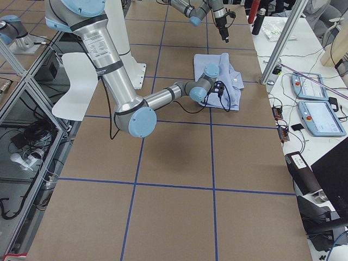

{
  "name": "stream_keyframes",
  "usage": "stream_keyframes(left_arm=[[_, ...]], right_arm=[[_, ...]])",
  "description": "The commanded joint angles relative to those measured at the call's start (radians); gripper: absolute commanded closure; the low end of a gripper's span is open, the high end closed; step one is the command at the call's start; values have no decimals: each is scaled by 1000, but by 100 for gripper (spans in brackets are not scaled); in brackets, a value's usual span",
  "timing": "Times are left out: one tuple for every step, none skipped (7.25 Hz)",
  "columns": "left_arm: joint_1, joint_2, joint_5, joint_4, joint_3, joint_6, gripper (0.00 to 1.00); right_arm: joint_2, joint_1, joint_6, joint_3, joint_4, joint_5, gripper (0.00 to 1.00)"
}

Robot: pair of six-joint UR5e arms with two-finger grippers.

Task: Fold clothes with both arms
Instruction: 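Lower the right gripper onto the folded shirt's edge nearest it and pinch, then drag the folded shirt toward the robot with the right gripper while the left lowers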

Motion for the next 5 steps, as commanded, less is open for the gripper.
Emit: stream_keyframes(left_arm=[[0,0,-1,-1,-1,-13,4],[-1,2,-1,-1,-1,-13,4],[-1,2,0,-1,0,-13,4],[0,6,0,-3,0,-14,4],[0,11,-1,-9,-1,-16,4]], right_arm=[[-124,30,-9,193,6,162,100],[-219,29,-9,308,7,189,100],[-286,27,-9,395,18,226,100],[-371,6,-2,474,21,258,100],[-456,-59,4,554,22,261,100]])
